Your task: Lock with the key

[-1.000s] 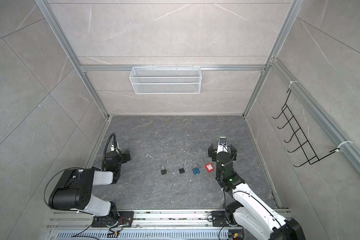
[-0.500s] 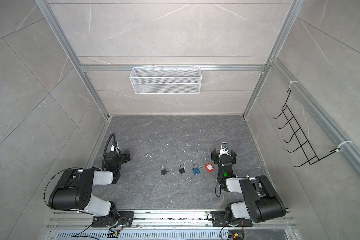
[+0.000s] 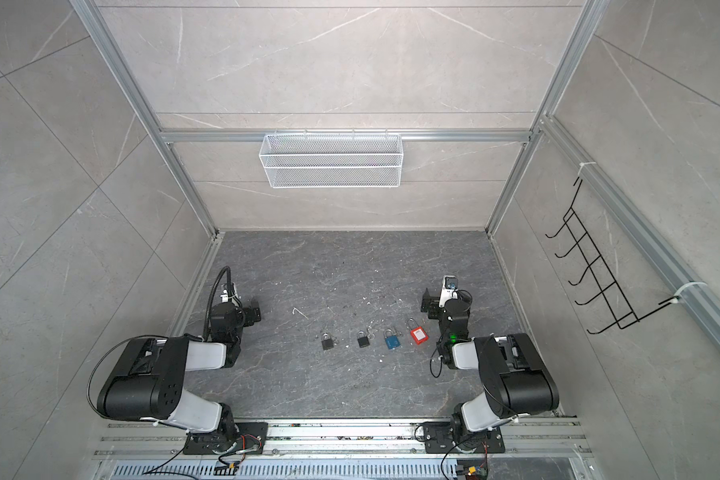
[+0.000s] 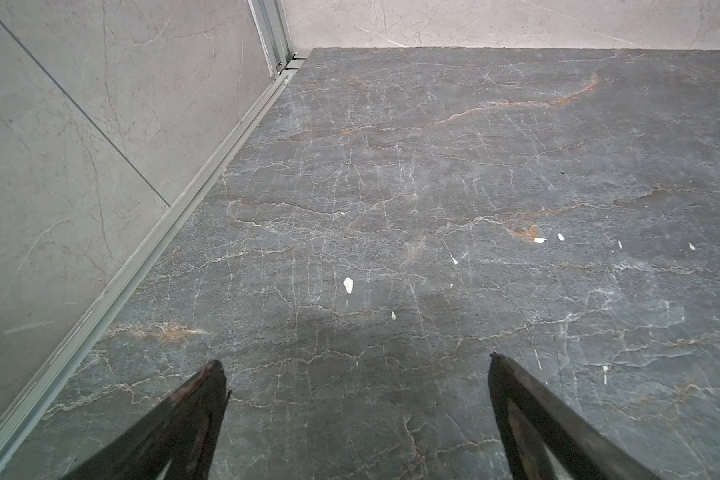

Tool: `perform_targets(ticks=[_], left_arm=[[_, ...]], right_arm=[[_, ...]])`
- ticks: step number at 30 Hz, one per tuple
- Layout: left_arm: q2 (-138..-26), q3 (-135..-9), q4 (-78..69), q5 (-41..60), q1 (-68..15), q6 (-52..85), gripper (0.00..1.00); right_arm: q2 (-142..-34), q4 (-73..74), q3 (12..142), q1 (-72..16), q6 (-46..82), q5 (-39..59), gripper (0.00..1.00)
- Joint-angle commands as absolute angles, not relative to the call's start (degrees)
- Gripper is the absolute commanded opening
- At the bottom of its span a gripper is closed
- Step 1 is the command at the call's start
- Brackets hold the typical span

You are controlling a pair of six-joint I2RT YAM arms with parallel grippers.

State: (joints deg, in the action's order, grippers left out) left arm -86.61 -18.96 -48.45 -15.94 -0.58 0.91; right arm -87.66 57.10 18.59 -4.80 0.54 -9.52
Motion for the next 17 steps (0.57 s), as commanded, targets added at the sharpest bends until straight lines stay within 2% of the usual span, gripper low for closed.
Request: perform_targets(ticks=[1, 17], left_arm=[[-86.0, -19.7, -50.2, -15.6, -0.2, 1.6, 1.00], [-86.0, -19.7, -50.1, -15.6, -0.2, 1.6, 1.00]], right_arm=[[-87.4, 54.5, 19.2, -4.7, 2.0, -8.3, 1.00], [-87.5, 53.3, 20.0, -3.6, 2.3, -6.1, 1.00]])
